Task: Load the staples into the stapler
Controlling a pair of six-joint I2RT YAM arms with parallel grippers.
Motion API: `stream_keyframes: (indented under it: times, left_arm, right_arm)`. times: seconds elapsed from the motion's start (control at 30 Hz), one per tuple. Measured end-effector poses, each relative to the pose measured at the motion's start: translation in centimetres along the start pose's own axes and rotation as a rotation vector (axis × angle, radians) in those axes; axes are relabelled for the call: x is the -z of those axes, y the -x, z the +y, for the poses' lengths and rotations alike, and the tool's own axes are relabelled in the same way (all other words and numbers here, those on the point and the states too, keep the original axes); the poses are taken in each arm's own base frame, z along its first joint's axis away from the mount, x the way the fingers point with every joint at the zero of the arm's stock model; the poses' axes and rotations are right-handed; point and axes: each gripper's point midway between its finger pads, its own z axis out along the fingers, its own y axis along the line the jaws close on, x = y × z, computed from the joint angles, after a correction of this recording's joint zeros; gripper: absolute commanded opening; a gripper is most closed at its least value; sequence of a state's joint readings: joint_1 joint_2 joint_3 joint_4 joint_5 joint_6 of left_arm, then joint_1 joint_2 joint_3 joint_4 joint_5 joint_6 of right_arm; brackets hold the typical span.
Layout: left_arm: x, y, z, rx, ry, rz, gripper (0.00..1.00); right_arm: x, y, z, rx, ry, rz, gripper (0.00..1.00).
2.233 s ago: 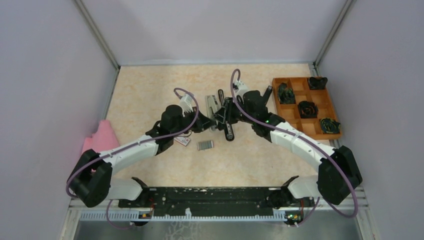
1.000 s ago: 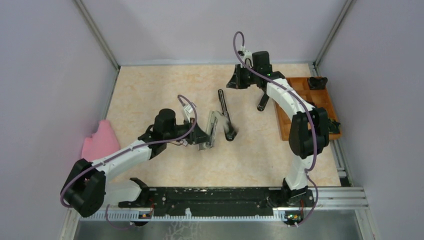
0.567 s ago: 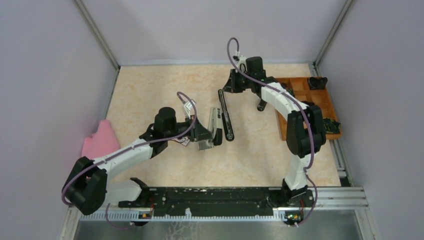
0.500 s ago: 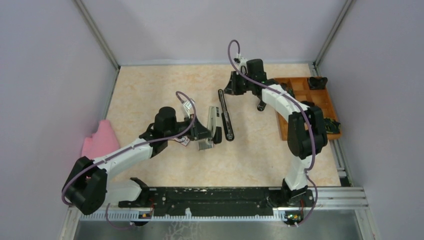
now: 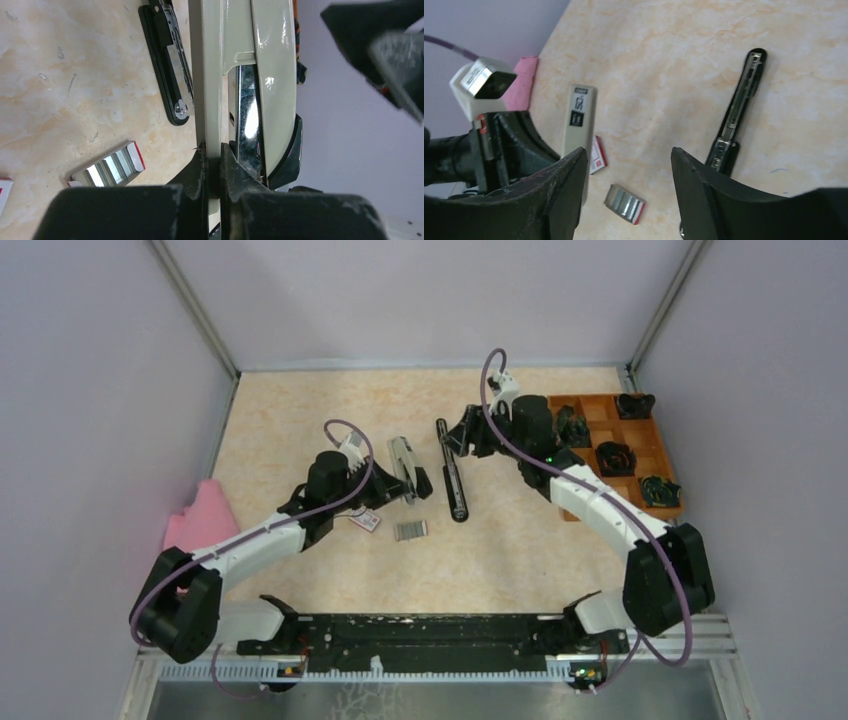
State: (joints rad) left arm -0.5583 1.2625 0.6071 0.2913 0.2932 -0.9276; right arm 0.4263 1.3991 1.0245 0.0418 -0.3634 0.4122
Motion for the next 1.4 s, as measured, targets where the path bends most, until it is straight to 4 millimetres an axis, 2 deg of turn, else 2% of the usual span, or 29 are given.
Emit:
stream_keyframes:
  times: [0.13, 0.33, 0.53, 0.77, 0.97, 1.2, 1.4]
  left_arm:
    - [-0.1, 0.9, 0.3, 0.065, 0.014, -0.042, 0.0]
    - [-0.1, 1.8, 0.0, 0.129, 0.005, -0.086, 0.0]
    - [-0.3, 1.9, 0.2, 0.174, 0.008, -0.093, 0.0]
    - [-0.3, 2.2, -0.2, 0.2, -0.012, -0.104, 0.0]
    - [-0.5, 2.2, -0.3, 0.221, -0.023, -0.106, 0.0]
    - [-0.5, 2.2, -0.6, 0.238, -0.045, -0.106, 0.0]
    - [-0.5, 2.1, -0.5, 0.249, -0.048, -0.104, 0.0]
  right_arm:
    - [0.3, -2.4, 2.4, -0.013, 0.061, -0.01, 0.66]
    - [-0.1, -6.3, 3.9, -0.044, 0.092, 0.027, 0.67]
    - [-0.4, -6.7, 6.3, -0.043, 0.154, -0.008, 0.67]
    - [-0.5, -7.0, 7.3, -0.057, 0.178, -0.028, 0.63]
    - [-0.5, -6.7, 8.0, -0.059, 0.196, -0.053, 0.51]
    - [-1.0, -7.0, 8.0, -0.063, 0.198, -0.051, 0.42]
    - [-1.4, -7.6, 7.9, -0.066, 0.193, -0.036, 0.18]
